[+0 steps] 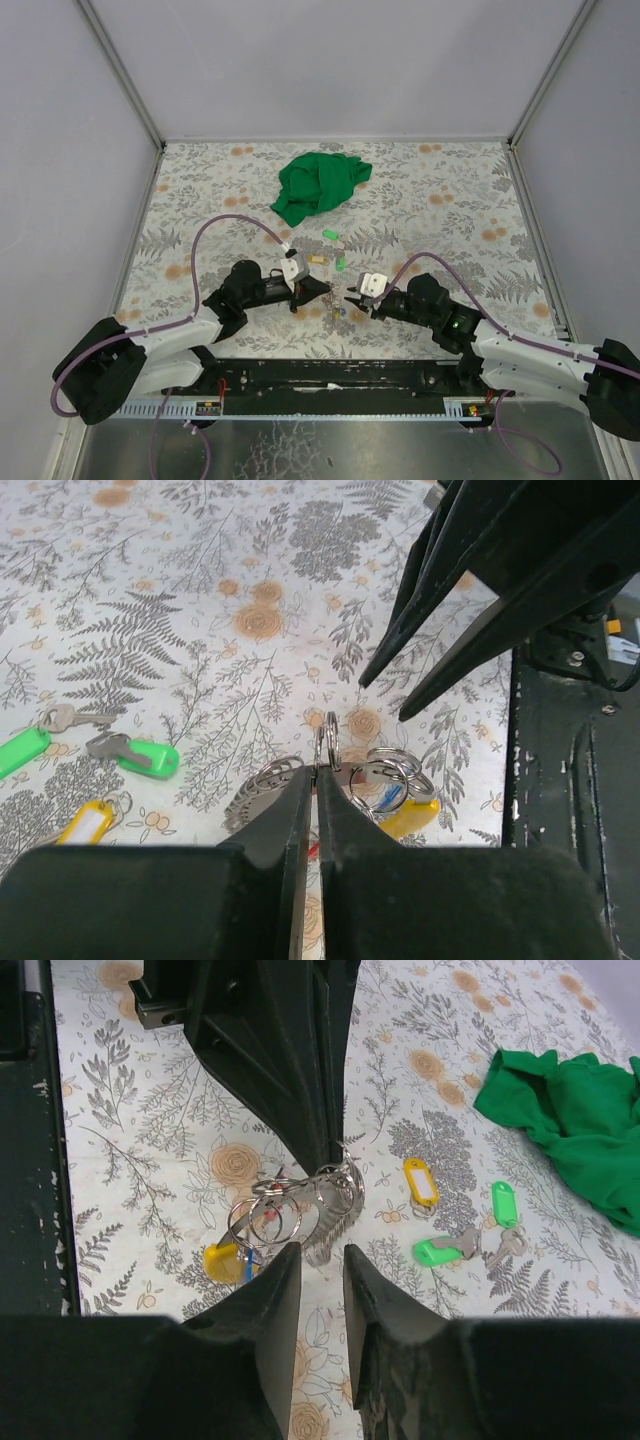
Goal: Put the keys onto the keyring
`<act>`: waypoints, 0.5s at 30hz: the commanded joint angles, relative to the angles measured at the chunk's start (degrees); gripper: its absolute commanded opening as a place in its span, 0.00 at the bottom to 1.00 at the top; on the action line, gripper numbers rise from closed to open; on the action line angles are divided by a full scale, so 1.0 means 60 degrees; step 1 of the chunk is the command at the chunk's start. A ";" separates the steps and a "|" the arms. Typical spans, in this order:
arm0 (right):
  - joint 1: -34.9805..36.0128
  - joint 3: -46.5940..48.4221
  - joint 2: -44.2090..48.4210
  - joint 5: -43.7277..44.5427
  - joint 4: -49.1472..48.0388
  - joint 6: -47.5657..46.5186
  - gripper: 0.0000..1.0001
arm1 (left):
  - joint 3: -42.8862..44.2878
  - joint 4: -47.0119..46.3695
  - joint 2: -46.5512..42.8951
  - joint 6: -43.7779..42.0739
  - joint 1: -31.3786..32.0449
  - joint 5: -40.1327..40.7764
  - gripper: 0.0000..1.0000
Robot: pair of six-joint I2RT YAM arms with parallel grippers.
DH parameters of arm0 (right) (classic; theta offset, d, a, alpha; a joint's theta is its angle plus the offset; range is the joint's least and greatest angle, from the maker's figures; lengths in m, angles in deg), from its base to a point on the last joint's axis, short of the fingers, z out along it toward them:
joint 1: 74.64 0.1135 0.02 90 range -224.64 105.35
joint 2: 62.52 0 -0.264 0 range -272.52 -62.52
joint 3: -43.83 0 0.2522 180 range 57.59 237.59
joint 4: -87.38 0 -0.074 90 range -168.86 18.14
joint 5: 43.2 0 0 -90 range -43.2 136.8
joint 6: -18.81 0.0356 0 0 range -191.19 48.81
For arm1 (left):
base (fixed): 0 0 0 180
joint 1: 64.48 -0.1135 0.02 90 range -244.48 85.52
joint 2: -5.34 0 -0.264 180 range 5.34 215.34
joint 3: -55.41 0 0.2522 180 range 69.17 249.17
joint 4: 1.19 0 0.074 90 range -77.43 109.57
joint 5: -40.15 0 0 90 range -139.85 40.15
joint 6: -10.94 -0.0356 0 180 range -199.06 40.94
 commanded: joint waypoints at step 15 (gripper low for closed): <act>-0.0033 0.1024 -0.0818 0.0270 -0.0082 -0.1220 0.39 | 0.0605 0.1772 -0.0409 -0.1552 0.0938 0.1715 0.00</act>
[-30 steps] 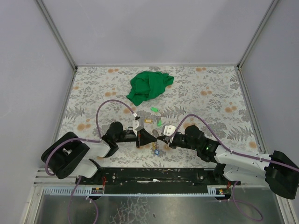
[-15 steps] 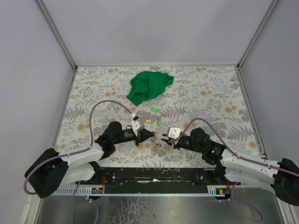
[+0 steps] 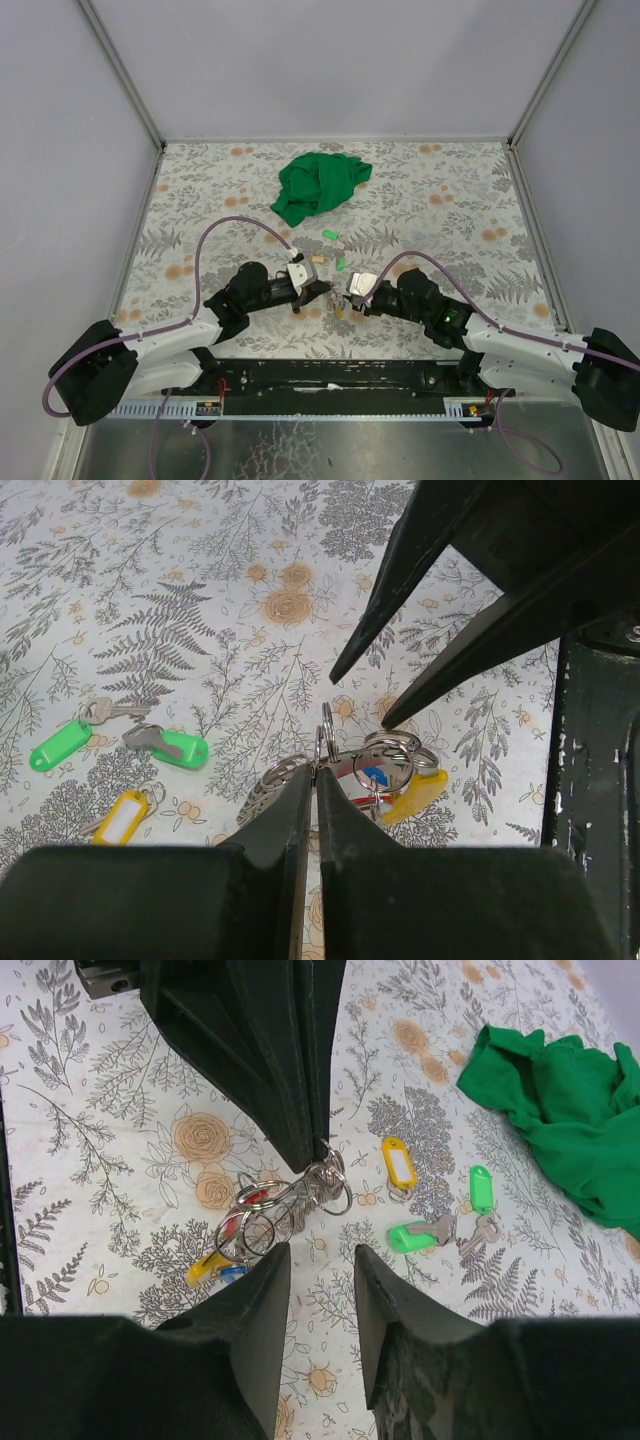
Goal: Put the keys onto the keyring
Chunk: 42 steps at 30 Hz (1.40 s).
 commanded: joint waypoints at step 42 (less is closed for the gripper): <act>-0.0128 0.1866 -0.0286 -0.3593 0.2533 -0.0824 0.22 | 0.0069 -0.0071 -0.0627 0.0000 0.0194 0.0544 0.00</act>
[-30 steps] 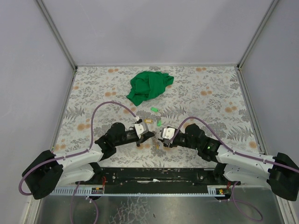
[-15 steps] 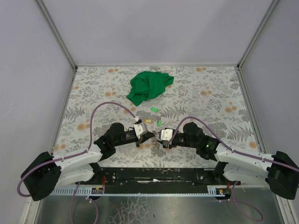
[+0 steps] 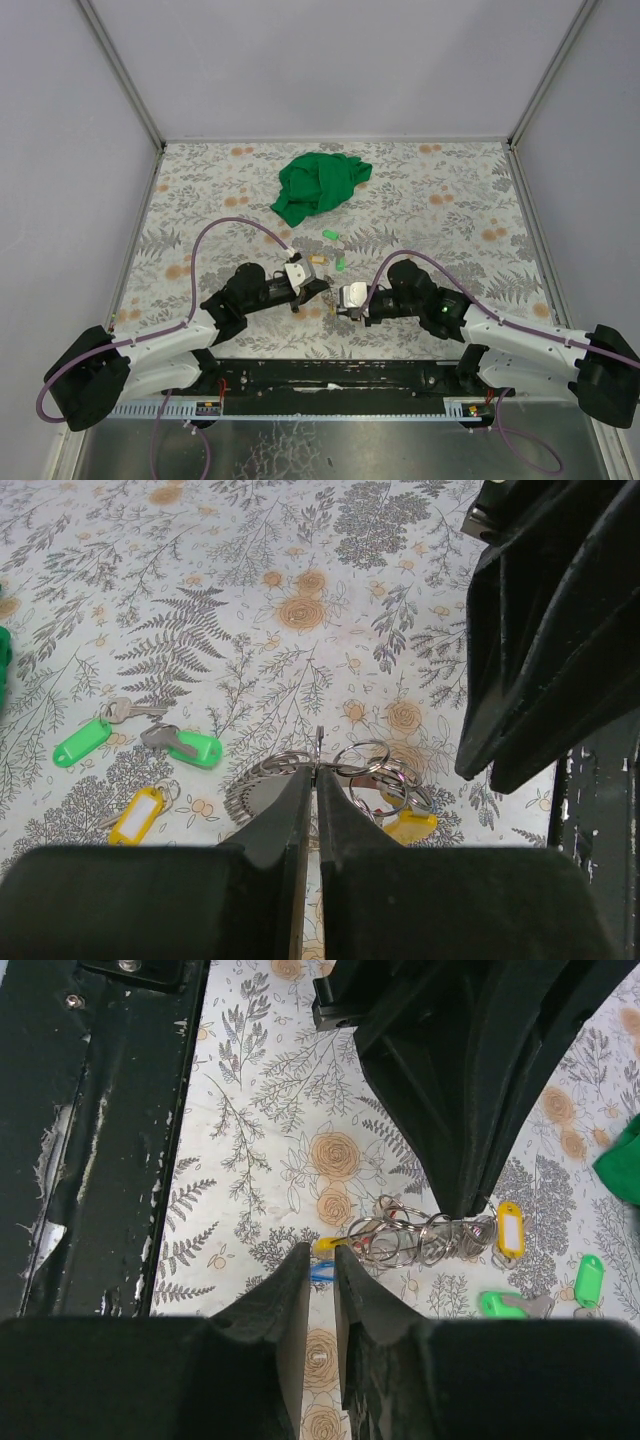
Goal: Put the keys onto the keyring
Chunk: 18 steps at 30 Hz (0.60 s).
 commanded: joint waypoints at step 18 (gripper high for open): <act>-0.0070 0.0866 -0.0276 0.2073 -0.1091 -0.1068 0.25 | 0.0219 0.0040 -0.0118 -0.0264 0.0077 -0.0558 0.00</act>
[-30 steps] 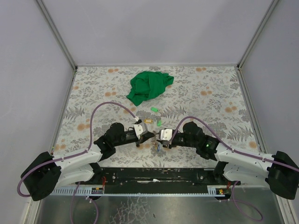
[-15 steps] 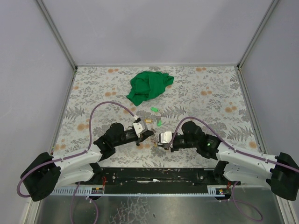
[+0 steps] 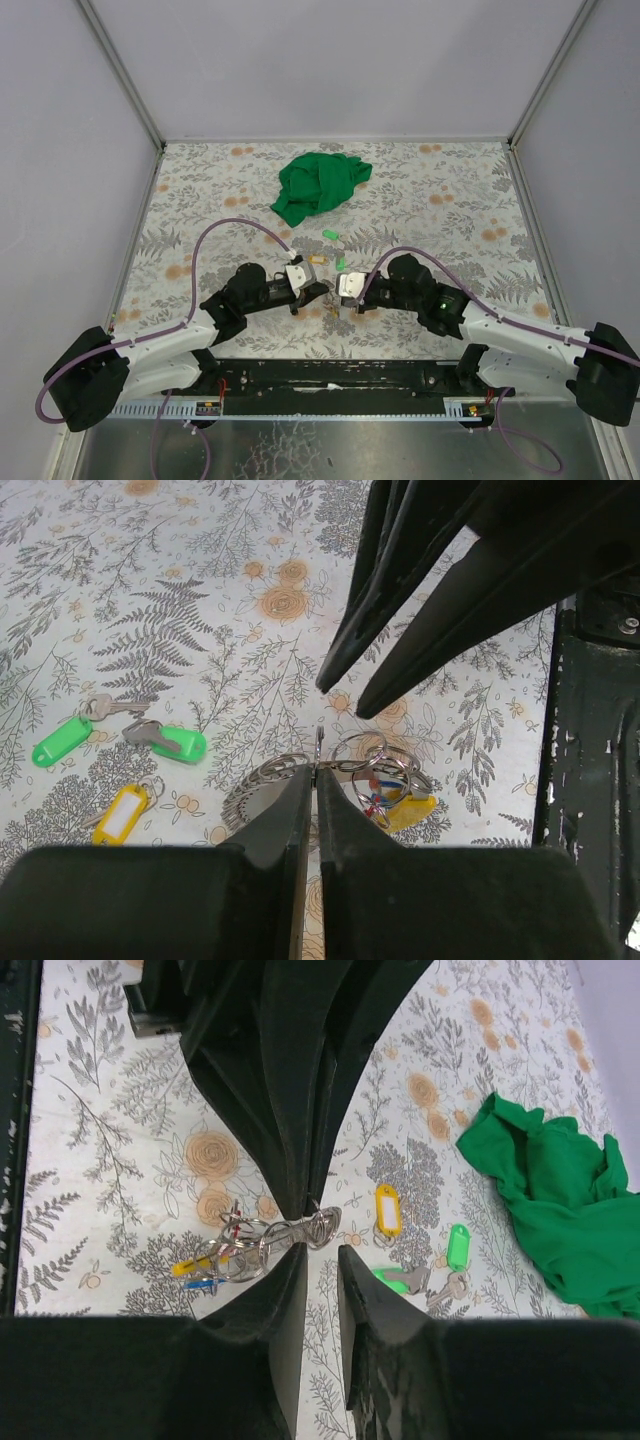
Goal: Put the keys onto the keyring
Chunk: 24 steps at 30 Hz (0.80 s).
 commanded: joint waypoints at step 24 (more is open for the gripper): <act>-0.0152 0.0992 -0.1218 -0.0702 0.0104 -0.0807 0.24 | 0.0194 -0.0296 -0.0140 -0.0213 0.0068 -0.0495 0.00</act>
